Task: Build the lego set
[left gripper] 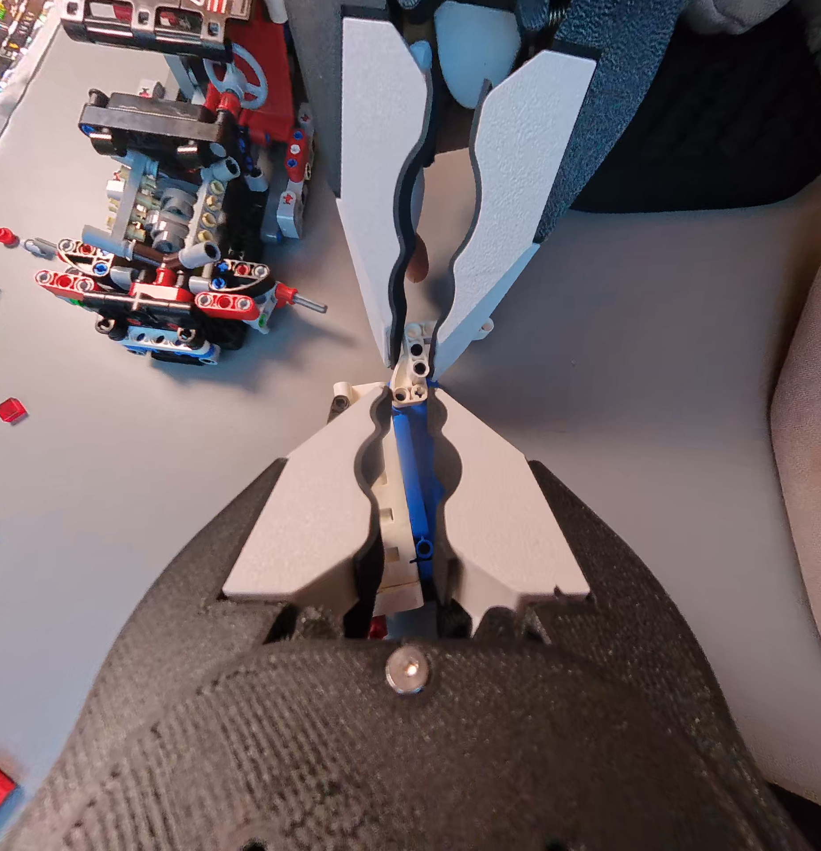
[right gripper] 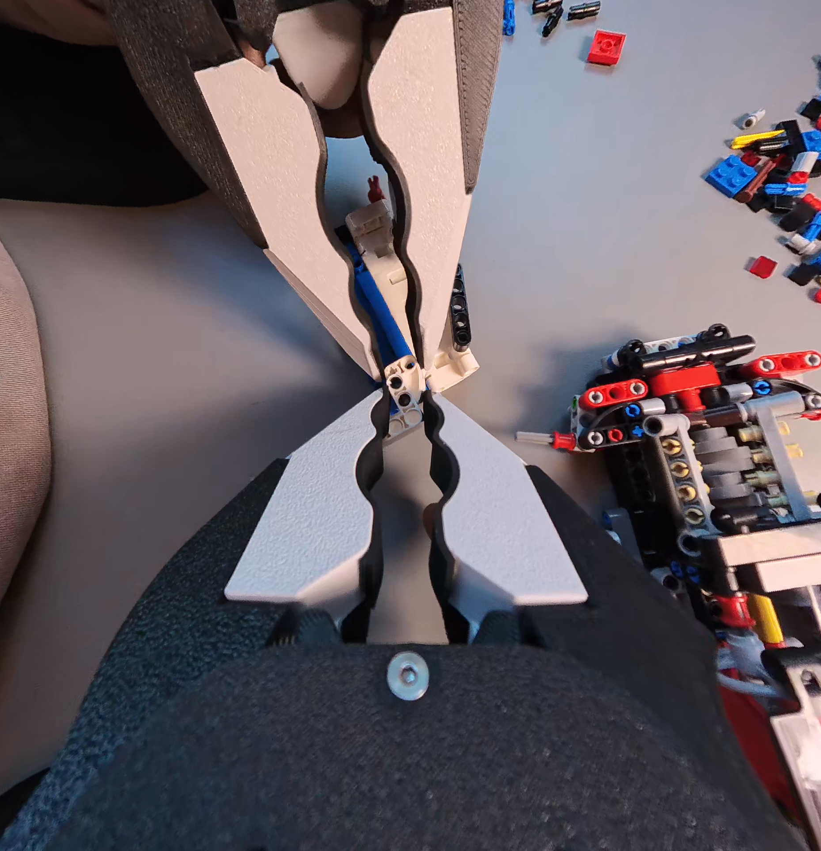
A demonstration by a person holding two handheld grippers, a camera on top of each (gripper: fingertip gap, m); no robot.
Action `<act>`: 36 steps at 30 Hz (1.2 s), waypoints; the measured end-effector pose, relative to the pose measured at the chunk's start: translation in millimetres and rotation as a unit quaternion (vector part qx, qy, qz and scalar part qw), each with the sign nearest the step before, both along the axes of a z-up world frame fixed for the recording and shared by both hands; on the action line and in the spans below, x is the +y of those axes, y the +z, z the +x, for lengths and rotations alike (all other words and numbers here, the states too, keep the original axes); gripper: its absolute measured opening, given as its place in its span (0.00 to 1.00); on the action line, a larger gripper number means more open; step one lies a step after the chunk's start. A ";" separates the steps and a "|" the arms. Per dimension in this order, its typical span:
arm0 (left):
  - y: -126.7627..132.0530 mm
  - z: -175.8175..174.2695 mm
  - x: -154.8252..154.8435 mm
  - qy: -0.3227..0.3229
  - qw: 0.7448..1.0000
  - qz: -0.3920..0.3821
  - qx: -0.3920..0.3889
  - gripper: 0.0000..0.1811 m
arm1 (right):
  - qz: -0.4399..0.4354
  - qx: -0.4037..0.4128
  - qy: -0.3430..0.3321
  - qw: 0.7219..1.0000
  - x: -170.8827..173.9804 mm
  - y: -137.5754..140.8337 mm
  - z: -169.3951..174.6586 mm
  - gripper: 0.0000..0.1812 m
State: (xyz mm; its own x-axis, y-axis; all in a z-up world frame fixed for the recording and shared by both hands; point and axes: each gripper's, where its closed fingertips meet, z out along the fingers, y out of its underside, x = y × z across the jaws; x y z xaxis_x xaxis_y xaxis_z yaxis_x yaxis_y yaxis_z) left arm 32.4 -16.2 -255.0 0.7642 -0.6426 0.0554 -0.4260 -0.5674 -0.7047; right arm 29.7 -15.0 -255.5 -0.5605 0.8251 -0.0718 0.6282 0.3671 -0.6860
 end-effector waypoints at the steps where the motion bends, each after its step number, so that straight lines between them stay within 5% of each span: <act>1: -0.1 -0.2 0.3 0.002 1.000 -0.004 -0.002 0.07 | 0.000 -0.001 0.000 1.000 0.2 0.0 -0.3 0.07; 14: -8.2 -0.5 -0.5 -0.020 0.997 -0.076 0.021 0.07 | -0.004 -0.027 0.029 0.999 0.1 -7.0 -0.8 0.06; 25: -9.0 -0.1 -1.4 -0.026 0.997 -0.060 0.043 0.07 | 0.001 -0.025 0.030 0.999 -1.0 -8.4 -0.6 0.06; 30: 18.3 -0.8 -5.4 -0.004 1.000 -0.001 0.003 0.26 | 0.014 -0.016 0.018 1.000 -0.4 -8.6 0.6 0.06; 34: -4.1 -25.9 -21.6 0.020 0.997 -0.032 0.067 0.40 | 0.036 -0.011 0.018 0.999 -1.3 -8.6 1.4 0.06; 36: -18.3 -26.3 -27.3 0.010 0.996 -0.051 0.072 0.37 | 0.049 -0.011 0.036 0.998 -4.3 -9.0 2.3 0.06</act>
State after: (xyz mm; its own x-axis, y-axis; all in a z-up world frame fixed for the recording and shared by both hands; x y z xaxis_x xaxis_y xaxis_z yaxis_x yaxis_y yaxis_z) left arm 6.1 -43.5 -273.2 0.7819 -0.6233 0.0085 -0.5056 -0.6422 -0.5762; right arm 32.1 -19.3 -264.5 -0.6175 0.7866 -0.0052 0.6121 0.4763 -0.6312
